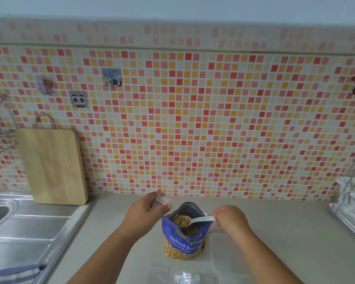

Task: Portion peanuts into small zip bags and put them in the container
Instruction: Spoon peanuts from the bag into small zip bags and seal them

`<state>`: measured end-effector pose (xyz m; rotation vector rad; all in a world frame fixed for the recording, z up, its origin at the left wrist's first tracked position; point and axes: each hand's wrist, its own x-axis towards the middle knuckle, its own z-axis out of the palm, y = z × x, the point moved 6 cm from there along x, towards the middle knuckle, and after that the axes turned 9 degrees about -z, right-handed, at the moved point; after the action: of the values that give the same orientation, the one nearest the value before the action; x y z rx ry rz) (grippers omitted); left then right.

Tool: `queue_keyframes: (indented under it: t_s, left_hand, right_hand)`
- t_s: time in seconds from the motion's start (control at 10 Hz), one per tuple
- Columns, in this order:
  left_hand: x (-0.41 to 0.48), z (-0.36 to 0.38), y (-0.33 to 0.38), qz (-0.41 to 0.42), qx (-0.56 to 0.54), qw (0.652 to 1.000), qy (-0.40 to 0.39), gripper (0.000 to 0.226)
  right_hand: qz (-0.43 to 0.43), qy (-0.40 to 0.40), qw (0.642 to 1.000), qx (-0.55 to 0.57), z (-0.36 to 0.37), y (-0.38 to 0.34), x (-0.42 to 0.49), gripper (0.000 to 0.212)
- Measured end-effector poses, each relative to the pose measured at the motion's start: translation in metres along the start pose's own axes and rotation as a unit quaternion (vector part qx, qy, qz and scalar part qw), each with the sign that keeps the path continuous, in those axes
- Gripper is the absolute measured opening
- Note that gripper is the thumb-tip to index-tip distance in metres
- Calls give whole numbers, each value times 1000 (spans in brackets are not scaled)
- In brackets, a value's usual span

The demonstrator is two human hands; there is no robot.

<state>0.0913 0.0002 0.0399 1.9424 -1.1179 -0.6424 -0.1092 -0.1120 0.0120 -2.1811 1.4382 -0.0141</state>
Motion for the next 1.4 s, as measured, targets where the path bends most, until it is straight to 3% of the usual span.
queue_keyframes:
  t_s: [0.1, 0.2, 0.3, 0.5, 0.7, 0.8, 0.9, 1.0, 1.1, 1.2, 1.3, 1.4]
  left_hand:
    - [0, 1, 1, 24, 69, 997, 2, 49]
    - [-1, 9, 1, 43, 136, 990, -6, 56]
    - [-4, 17, 6, 71, 191, 979, -5, 57]
    - [-5, 34, 19, 106, 267, 958, -18, 59]
    - [-5, 48, 32, 130, 296, 946, -34, 53]
    - [-1, 54, 31, 121, 297, 946, -40, 53]
    - [4, 58, 29, 107, 291, 950, -48, 52]
    - [6, 61, 30, 104, 271, 956, -50, 51]
    - [8, 63, 33, 95, 235, 966, -48, 50]
    - [7, 63, 33, 91, 164, 981, -38, 45]
    - [5, 55, 30, 81, 75, 994, -25, 39]
    - [6, 44, 21, 63, 2, 998, -18, 33]
  right_hand:
    - [13, 124, 974, 187, -11, 23, -14, 15]
    - [34, 105, 980, 165, -20, 30, -21, 17]
    - [63, 11, 998, 20, -28, 34, -1, 19]
    - [65, -57, 990, -112, -46, 26, 1, 37]
    - [31, -83, 975, -204, -43, 21, 16, 36]
    - [-5, -63, 977, -203, -45, 7, 14, 28]
    - [14, -65, 979, -195, -53, -8, 13, 37]
    - [-30, -26, 986, -161, -59, -28, 13, 33]
    - [-129, 58, 984, -106, -65, -50, -1, 25]
    - [-281, 112, 940, -156, -74, -86, -32, 25]
    - [-385, 200, 869, -238, -86, -107, -59, 27]
    - [-369, 292, 841, -268, -108, -102, -73, 24]
